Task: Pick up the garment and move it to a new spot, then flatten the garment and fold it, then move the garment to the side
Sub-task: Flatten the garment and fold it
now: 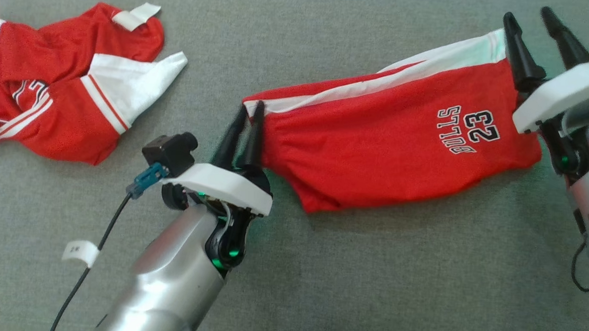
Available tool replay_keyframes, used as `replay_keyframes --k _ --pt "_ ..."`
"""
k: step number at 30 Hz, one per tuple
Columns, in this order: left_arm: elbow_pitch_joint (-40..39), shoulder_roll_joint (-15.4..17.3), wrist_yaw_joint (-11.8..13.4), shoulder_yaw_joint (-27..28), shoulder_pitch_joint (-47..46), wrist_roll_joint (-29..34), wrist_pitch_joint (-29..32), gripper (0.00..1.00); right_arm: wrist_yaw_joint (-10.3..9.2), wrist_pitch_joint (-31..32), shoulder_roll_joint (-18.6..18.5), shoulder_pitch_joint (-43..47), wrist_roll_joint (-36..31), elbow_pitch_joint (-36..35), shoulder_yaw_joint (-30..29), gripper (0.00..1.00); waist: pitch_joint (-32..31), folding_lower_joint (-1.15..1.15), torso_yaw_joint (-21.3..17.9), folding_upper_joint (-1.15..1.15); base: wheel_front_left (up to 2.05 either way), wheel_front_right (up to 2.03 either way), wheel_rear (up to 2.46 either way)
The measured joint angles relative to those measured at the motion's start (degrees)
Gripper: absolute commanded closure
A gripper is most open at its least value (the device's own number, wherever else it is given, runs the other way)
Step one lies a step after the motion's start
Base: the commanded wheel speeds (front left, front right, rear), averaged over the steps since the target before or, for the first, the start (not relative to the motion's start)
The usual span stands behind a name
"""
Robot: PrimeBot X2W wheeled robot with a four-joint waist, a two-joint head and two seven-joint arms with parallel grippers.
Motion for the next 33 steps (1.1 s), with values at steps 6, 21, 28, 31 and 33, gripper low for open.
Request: replay_keyframes --k 6,21,28,31,33 --pt "-0.13 0.07 1.88 2.38 1.93 5.43 -0.35 0.00 0.00 -5.28 -0.26 2.04 2.67 1.58 1.63 0.00 -2.82 -0.01 -0.63 0.00 0.00 0.00 0.00" --pt "-27.26 0.32 15.23 15.15 27.51 42.91 -0.62 0.00 0.00 -7.19 0.44 14.94 1.27 10.42 -5.32 0.00 -8.28 -0.02 1.65 0.00 0.00 0.00 0.00" --pt "-29.62 0.38 16.64 13.67 30.69 44.03 -0.69 0.00 0.00 -6.59 2.16 11.51 -1.43 19.27 -8.54 0.00 -8.17 -0.01 5.67 0.00 0.00 0.00 0.00" --pt "-29.77 0.41 16.70 13.14 31.10 43.87 -0.69 0.00 0.00 -4.80 3.44 9.96 -1.80 22.79 -9.06 0.00 -7.94 -0.01 7.00 0.00 0.00 0.00 0.00" --pt "-29.77 0.41 16.85 12.99 31.09 43.87 -0.69 0.00 0.00 -4.35 4.50 9.42 -1.80 23.96 -9.03 0.65 -7.81 0.00 7.60 0.00 0.00 0.00 0.00"
